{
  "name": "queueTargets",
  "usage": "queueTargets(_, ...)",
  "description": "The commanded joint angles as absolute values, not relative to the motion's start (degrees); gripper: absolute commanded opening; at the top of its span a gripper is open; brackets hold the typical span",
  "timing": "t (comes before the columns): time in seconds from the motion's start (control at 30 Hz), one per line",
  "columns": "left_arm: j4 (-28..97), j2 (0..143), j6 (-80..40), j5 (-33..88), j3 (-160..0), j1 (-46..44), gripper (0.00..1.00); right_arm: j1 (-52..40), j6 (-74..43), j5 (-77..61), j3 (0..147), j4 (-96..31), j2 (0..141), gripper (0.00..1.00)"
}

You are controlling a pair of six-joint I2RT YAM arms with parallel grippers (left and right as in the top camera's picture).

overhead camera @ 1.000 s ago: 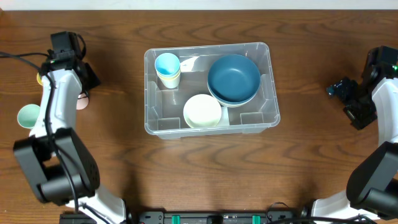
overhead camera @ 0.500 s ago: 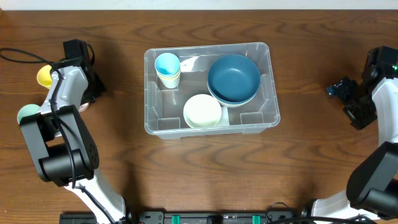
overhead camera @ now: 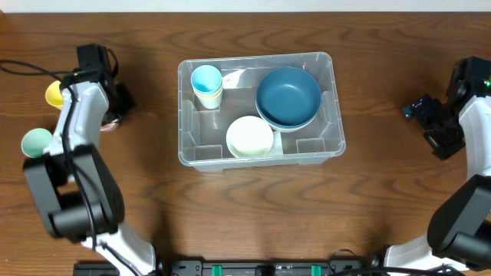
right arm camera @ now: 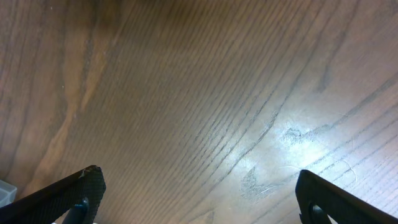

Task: Pack container
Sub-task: 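Move the left gripper to the pink cup and grip its rim, then lift the pink cup and carry it over the bin, then lower the pink cup into the bin beside the blue cup stack, release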

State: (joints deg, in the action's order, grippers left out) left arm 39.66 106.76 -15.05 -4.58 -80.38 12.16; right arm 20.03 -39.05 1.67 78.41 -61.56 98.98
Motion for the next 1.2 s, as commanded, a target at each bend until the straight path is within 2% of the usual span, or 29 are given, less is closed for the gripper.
queueTargets(0.0, 39.75, 97.80, -15.35, -2.96, -81.43, 9.23, 0.06, 20.21, -39.81, 1.91, 78.61, -61.52, 98.91, 0.99)
queueTargets(0.33, 34.28, 79.22, -13.32, -2.94, -81.47, -6.57, 0.06, 20.21, -39.81, 1.91, 78.61, -61.52, 98.91, 0.99)
queueTargets(0.67, 21.87, 83.00, -1.63, -2.98, -81.45, -26.06, 0.06, 20.21, -39.81, 1.91, 78.63, -61.52, 98.91, 0.99)
queueTargets(0.87, 19.33, 89.54, 0.86, -8.08, -81.45, -29.12, 0.06, 20.21, -39.81, 1.91, 78.63, -61.52, 98.91, 0.99)
queueTargets(1.17, 21.39, 97.60, 0.82, -8.14, -81.45, -29.15, 0.06, 20.21, -39.81, 1.89, 78.63, -61.52, 98.91, 0.99)
